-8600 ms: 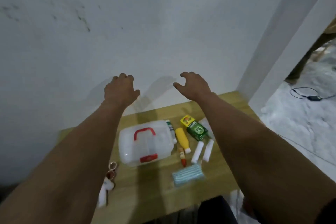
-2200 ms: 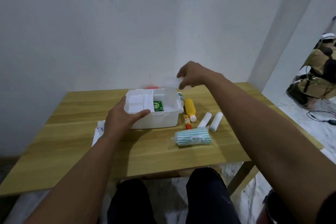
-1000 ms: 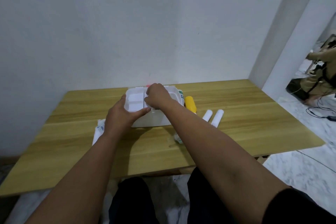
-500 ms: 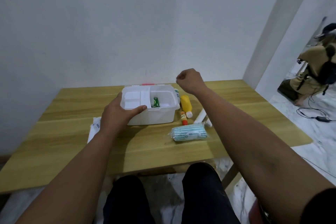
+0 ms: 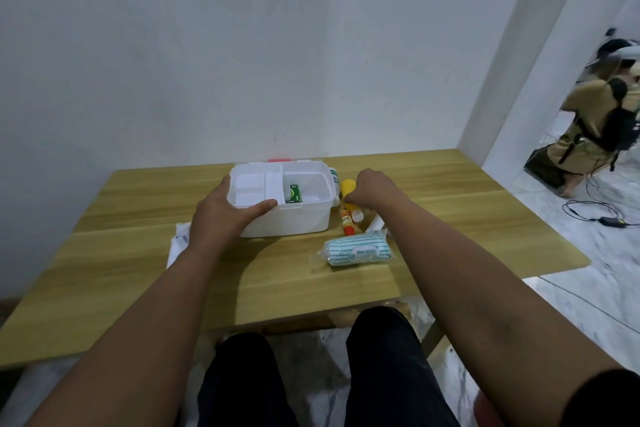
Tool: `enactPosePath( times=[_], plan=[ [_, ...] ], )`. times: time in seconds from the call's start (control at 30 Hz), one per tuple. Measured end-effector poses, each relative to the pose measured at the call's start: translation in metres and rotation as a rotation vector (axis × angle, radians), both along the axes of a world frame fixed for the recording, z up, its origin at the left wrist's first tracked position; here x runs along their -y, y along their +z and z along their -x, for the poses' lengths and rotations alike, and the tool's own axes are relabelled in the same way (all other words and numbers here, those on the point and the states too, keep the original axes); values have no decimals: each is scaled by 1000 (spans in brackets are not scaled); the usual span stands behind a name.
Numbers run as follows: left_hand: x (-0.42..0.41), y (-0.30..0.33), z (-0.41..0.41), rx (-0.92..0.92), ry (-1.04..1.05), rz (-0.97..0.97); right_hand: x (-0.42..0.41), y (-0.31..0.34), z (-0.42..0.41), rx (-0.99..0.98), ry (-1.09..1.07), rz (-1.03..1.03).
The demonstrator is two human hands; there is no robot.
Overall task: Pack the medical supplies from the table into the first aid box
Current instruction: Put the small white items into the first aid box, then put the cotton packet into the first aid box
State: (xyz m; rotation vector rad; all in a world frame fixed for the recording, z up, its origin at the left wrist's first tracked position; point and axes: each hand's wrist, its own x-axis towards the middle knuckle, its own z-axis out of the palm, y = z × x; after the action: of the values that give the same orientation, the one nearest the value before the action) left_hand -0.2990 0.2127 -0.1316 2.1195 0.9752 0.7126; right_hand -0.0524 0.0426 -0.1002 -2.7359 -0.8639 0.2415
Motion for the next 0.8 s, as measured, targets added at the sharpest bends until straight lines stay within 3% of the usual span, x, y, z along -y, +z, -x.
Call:
enactPosePath(
  times=[0.3, 0.5, 0.63, 0.8],
  plan=[
    [2, 7, 0, -15, -25, 16, 18, 21, 23, 18, 240, -61],
    [5, 18, 1, -56, -22, 35, 39, 31, 47, -143, 415, 126],
    [9, 18, 1, -60, -9, 44, 49, 21, 64, -45, 488, 321],
    [12, 19, 2, -43, -2, 55, 56, 23, 64, 54, 490, 254]
  ],
)
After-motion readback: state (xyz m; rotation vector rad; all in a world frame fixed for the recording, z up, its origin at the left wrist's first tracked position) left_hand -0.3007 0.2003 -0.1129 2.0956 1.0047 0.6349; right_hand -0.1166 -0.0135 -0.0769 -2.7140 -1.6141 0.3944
